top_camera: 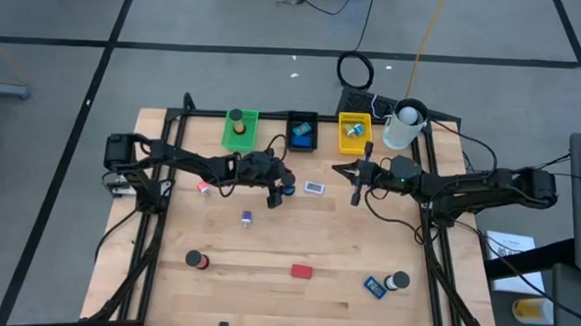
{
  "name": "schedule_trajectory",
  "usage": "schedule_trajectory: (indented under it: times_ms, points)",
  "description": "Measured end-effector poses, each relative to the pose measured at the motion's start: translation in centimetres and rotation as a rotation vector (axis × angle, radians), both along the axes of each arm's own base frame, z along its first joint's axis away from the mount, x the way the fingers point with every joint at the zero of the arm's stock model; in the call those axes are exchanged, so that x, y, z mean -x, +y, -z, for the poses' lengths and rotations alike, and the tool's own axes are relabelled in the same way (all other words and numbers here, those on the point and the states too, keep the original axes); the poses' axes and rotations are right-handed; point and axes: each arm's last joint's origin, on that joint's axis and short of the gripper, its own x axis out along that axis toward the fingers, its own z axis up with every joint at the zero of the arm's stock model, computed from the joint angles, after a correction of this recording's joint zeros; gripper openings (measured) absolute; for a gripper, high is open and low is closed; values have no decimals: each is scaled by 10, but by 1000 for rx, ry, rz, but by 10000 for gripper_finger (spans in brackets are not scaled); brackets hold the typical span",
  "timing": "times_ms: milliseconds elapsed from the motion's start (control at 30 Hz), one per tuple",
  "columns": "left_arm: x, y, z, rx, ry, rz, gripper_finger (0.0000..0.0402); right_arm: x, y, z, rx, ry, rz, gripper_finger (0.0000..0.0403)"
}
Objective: Pick & Place Office items
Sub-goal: Put the blue hourglass into the green bin
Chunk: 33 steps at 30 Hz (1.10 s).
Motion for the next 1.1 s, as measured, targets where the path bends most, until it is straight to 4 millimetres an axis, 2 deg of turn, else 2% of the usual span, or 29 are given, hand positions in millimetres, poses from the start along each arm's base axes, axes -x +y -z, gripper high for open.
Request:
schedule_trajectory:
  times_ms: [133,367,533,733,900,1000,1100]
  points:
    - [0,0,0,2,-1,5,221,0,0,0,0,0,0,1]
    - [2,2,-1,-2,12,-11,227,0,0,0,0,1,0,1]
    - [10,4,-20,-25,-10,-37,229,0,0,0,0,1,0,1]
    - [38,15,-58,-62,-15,-132,220,0,0,0,0,1,0,1]
    - [70,31,-90,-111,-43,-263,237,0,0,0,0,1,0,1]
    - [88,45,-103,-127,-56,-348,232,0,0,0,0,0,0,1]
    - [101,61,-105,-124,-40,-424,219,0,0,0,-1,0,0,1]
